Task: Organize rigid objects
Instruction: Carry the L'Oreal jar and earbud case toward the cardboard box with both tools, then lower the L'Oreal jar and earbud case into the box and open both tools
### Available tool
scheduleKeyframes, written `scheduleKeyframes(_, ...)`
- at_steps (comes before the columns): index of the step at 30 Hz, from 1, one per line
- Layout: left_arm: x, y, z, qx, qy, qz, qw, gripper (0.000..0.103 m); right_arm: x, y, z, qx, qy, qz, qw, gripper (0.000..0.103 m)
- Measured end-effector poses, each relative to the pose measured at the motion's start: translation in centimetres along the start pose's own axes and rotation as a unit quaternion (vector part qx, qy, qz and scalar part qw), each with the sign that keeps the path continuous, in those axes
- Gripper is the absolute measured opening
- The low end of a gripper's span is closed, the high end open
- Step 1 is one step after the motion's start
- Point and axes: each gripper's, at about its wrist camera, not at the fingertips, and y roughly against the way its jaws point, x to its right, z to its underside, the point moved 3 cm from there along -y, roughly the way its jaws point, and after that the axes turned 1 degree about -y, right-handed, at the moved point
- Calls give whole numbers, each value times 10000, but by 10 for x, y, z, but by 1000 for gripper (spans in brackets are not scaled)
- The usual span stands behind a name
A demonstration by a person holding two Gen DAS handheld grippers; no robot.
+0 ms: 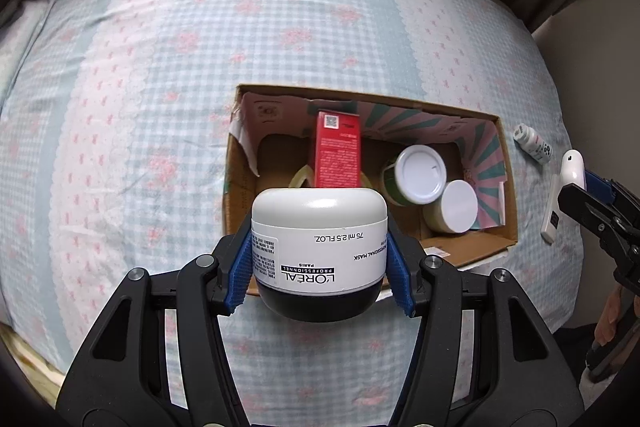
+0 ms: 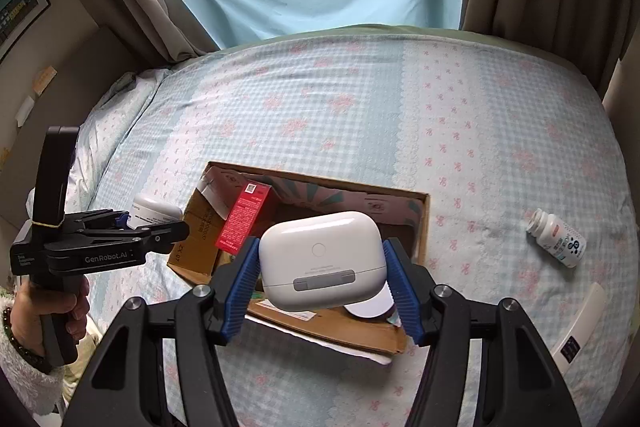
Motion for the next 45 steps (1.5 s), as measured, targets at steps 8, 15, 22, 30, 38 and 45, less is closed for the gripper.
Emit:
scheduleKeyframes(8,-16,-43,6,-408,-334,105,9986,53,-20,-51,15,-484,-681,-133,9964,57)
scheduleKeyframes(15,-6,-70,13,-762,-1072,45,9913,53,-15,-91,26,-955,-1082,-67,9895,57)
scheduleKeyframes(22,-1,-87,13,-847,-1630,-24,9830,53,-17,-124,36,-1413,-1105,42,9838,57)
scheduleKeyframes(30,5,-93,20,-666,-1907,-10,9794,53,-17,-144,42,-1632,-1085,-18,9806,57)
scheduleKeyframes(38,18,-56,27,-355,-2241,323,9734,103,2,-140,44,-1625,-1784,-321,9699,94)
scheduleKeyframes(45,-2,-45,34,-308,-1864,186,9818,103,6,-118,44,-1346,-1790,-153,9745,103)
